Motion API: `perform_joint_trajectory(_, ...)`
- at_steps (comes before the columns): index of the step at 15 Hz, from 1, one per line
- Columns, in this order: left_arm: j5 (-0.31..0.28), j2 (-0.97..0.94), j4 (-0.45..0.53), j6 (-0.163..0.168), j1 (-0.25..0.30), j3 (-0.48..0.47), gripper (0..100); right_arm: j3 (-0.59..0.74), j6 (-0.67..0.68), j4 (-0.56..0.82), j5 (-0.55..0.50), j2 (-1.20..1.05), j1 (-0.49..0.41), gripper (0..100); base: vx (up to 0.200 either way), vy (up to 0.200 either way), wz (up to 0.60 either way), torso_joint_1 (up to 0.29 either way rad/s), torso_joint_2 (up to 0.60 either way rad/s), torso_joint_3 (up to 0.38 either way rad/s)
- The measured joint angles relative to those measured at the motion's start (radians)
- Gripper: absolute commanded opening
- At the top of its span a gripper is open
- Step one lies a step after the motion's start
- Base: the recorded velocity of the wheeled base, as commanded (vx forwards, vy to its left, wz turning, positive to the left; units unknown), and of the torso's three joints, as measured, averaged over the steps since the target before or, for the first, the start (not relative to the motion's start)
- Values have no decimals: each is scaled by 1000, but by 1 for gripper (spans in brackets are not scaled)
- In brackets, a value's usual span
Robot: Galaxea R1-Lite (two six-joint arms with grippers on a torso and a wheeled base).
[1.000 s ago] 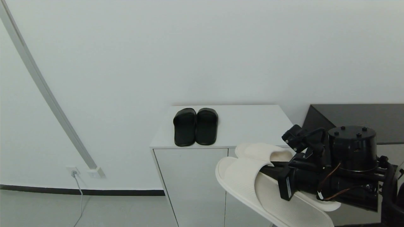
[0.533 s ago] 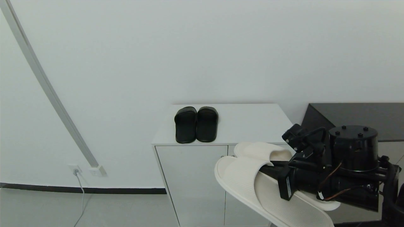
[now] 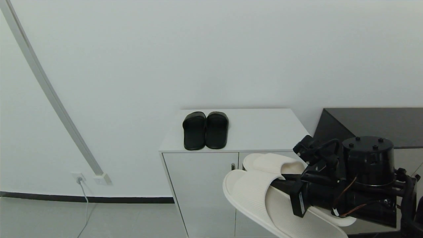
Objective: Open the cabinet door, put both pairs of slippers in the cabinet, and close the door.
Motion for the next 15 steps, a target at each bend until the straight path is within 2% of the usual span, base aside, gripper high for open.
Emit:
perform_joint_trajectory(2,0,0,-1,0,0,0,0,1,-1,-1,0,1,0,0,0,0,0,-40,77,50)
perform_joint_trajectory(8,0,0,0,1,0,0,0,10,-2,0,0,3,2,0,0,0,0,-158,361,199)
perform_joint_trajectory(15,-1,0,0,1,0,0,0,13,-2,0,0,4,2,0,0,0,0,-223,518,298)
